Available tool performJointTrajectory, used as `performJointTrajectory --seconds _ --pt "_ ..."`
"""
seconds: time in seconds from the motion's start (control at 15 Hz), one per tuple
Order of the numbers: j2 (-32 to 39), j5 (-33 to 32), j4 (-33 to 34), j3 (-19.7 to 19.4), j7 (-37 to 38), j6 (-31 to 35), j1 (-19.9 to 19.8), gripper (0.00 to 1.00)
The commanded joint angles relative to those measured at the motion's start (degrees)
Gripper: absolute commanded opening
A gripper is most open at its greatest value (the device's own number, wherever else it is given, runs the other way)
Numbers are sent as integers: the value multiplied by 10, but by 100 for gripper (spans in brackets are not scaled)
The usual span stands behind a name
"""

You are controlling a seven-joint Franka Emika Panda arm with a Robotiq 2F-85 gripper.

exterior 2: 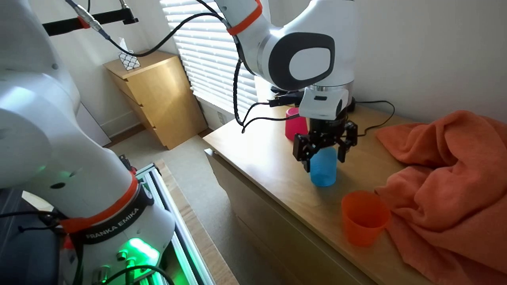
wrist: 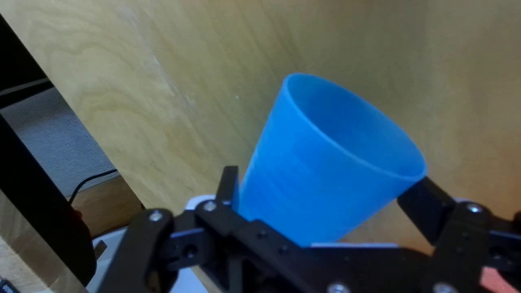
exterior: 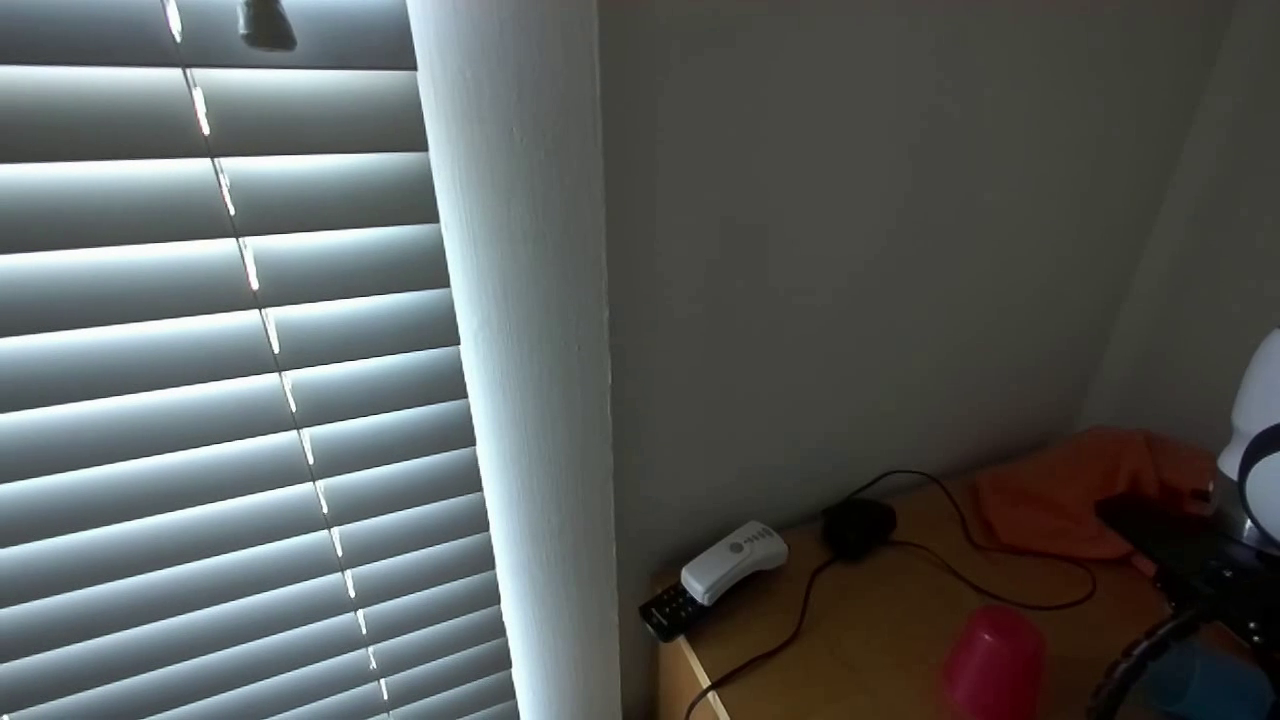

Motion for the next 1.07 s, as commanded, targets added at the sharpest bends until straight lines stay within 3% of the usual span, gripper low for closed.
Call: performJointTrajectory --seconds 0.0,0.07,0.2,0.33,0.6,0.73,1.0 --pt "26 -5 20 -13 12 -4 18 90" --pt "32 -15 25 -19 24 -7 25 68" --pt "38 -38 33 -32 47 -9 43 65" --pt "40 -79 37 -51 88 -13 70 51" --pt "34 -251 45 -99 221 -49 138 49" --pt "36 -336 52 -99 275 -92 156 49" --pt "36 -480 59 -56 365 -185 155 49"
